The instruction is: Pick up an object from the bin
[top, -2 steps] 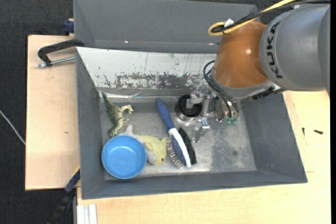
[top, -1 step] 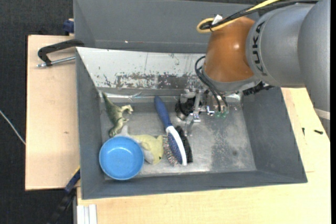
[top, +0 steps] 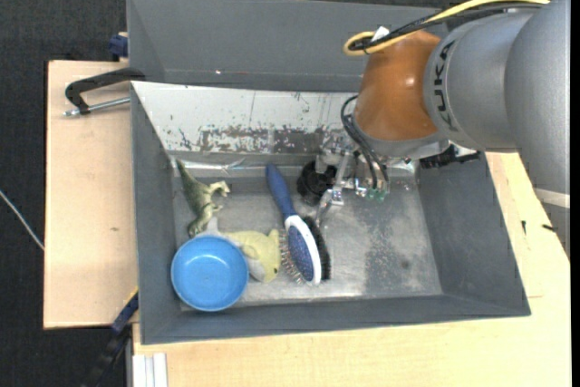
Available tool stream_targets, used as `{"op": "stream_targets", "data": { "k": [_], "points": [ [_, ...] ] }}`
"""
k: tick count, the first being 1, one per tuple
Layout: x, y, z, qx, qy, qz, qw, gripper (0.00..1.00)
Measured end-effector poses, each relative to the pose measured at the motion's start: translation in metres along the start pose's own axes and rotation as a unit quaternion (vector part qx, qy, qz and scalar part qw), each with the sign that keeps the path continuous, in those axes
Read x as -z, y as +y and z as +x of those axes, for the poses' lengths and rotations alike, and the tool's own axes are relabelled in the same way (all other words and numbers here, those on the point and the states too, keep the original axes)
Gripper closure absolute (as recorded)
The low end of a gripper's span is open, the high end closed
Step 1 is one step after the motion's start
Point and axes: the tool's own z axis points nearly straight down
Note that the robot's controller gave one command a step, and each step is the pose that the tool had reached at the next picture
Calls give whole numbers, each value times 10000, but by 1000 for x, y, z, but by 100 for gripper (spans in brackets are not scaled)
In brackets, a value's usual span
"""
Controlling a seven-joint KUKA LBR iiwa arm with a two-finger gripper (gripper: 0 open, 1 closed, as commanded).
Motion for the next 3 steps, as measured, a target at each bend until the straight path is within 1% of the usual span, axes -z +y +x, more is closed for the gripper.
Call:
{"op": "stream_targets", "data": {
  "k": [1,2,3],
  "points": [
    [3,-1,-4,-8,-72,-4,10000,100],
    [3,4,3,-300,-89,-8,9995,100],
    [126,16,7,-344,22,29,9994,100]
  ]
}}
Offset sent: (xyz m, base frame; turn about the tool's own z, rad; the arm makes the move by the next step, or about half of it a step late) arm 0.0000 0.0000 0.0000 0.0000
